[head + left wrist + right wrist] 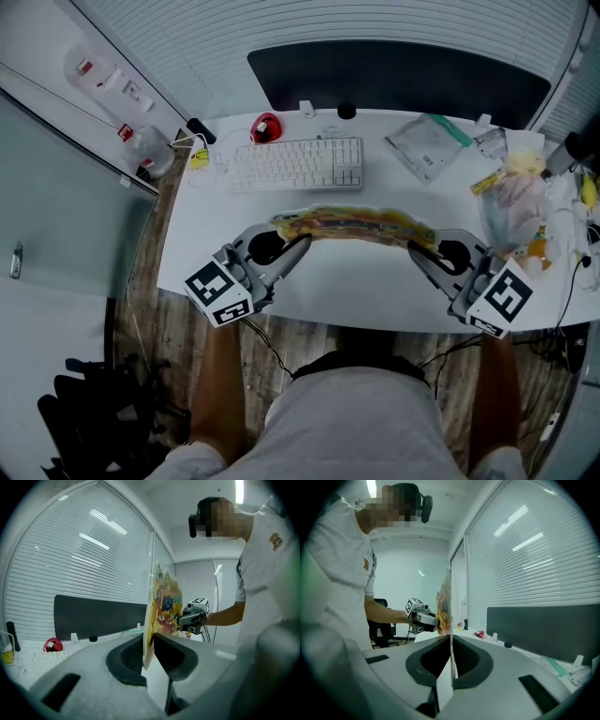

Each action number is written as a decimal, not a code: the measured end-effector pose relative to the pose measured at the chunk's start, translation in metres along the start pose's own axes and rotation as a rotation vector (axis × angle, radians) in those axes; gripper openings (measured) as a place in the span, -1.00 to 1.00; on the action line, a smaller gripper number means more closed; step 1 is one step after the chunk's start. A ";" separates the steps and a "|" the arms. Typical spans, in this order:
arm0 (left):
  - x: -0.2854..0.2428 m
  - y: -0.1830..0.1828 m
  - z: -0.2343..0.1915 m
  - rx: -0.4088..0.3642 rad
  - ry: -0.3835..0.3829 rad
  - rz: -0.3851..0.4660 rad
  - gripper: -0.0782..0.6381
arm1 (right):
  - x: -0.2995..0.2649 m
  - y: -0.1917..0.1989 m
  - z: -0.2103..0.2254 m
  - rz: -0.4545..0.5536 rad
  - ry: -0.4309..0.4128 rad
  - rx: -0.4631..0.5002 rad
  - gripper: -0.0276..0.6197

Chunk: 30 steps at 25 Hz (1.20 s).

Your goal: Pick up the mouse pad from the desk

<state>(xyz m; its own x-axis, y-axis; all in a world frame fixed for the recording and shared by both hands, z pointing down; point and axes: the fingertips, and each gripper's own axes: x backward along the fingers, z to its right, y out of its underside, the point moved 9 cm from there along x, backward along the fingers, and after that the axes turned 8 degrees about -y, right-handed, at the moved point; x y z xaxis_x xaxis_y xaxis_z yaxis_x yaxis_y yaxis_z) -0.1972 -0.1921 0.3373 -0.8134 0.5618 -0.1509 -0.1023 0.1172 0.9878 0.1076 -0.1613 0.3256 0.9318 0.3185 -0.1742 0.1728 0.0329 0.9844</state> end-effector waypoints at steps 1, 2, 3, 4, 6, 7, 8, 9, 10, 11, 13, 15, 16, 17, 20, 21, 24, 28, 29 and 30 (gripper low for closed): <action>0.000 0.000 0.002 0.000 -0.001 0.002 -0.63 | 0.000 0.001 0.001 0.000 0.020 -0.002 -0.86; -0.001 0.001 0.004 0.002 -0.004 0.003 -0.65 | 0.000 0.001 0.002 -0.002 0.042 -0.003 -0.86; -0.002 0.001 0.006 0.005 -0.007 0.002 -0.68 | -0.001 0.002 0.003 -0.004 0.067 -0.005 -0.86; -0.003 0.002 0.008 0.009 -0.011 -0.002 -0.69 | -0.001 0.002 0.005 -0.009 0.093 -0.010 -0.86; -0.006 0.004 0.013 0.021 -0.019 -0.013 -0.71 | -0.002 0.004 0.007 -0.022 0.144 -0.024 -0.86; -0.007 0.005 0.016 0.030 -0.025 -0.019 -0.72 | -0.002 0.005 0.007 -0.027 0.164 -0.034 -0.86; -0.008 0.006 0.018 0.040 -0.034 -0.025 -0.72 | -0.002 0.006 0.008 -0.030 0.181 -0.047 -0.86; -0.010 0.007 0.020 0.050 -0.047 -0.030 -0.72 | -0.002 0.007 0.008 -0.032 0.195 -0.061 -0.86; -0.011 0.007 0.022 0.058 -0.062 -0.034 -0.72 | -0.002 0.009 0.008 -0.033 0.208 -0.075 -0.86; -0.012 0.008 0.024 0.064 -0.079 -0.037 -0.72 | -0.002 0.010 0.008 -0.033 0.221 -0.088 -0.86; -0.014 0.009 0.030 0.070 -0.118 -0.040 -0.72 | -0.001 0.013 0.007 -0.030 0.251 -0.110 -0.86; -0.017 0.009 0.035 0.077 -0.156 -0.039 -0.72 | -0.001 0.015 0.006 -0.026 0.280 -0.123 -0.86; -0.018 0.010 0.037 0.083 -0.172 -0.037 -0.72 | 0.000 0.016 0.006 -0.024 0.293 -0.125 -0.86; -0.018 0.010 0.039 0.089 -0.185 -0.036 -0.72 | 0.000 0.017 0.005 -0.022 0.304 -0.126 -0.86; -0.020 0.011 0.043 0.101 -0.213 -0.035 -0.72 | -0.001 0.018 0.002 -0.023 0.340 -0.118 -0.86; -0.021 0.010 0.045 0.100 -0.219 -0.034 -0.72 | 0.000 0.018 0.002 -0.022 0.351 -0.116 -0.86; -0.023 0.006 0.048 0.089 -0.235 -0.033 -0.72 | 0.001 0.016 0.002 -0.011 0.379 -0.114 -0.86; -0.025 -0.007 0.053 0.064 -0.256 -0.027 -0.72 | 0.005 0.008 0.002 0.012 0.404 -0.100 -0.86; -0.025 -0.010 0.054 0.054 -0.259 -0.023 -0.72 | 0.006 0.006 0.002 0.018 0.410 -0.094 -0.86; -0.026 -0.014 0.056 0.043 -0.261 -0.019 -0.72 | 0.007 0.003 0.002 0.025 0.415 -0.089 -0.86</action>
<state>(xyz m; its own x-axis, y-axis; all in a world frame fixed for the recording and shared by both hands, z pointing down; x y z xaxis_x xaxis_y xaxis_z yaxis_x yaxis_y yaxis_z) -0.1430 -0.1625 0.3252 -0.6357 0.7507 -0.1798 -0.0872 0.1616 0.9830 0.1155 -0.1607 0.3275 0.7244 0.6742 -0.1438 0.1067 0.0964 0.9896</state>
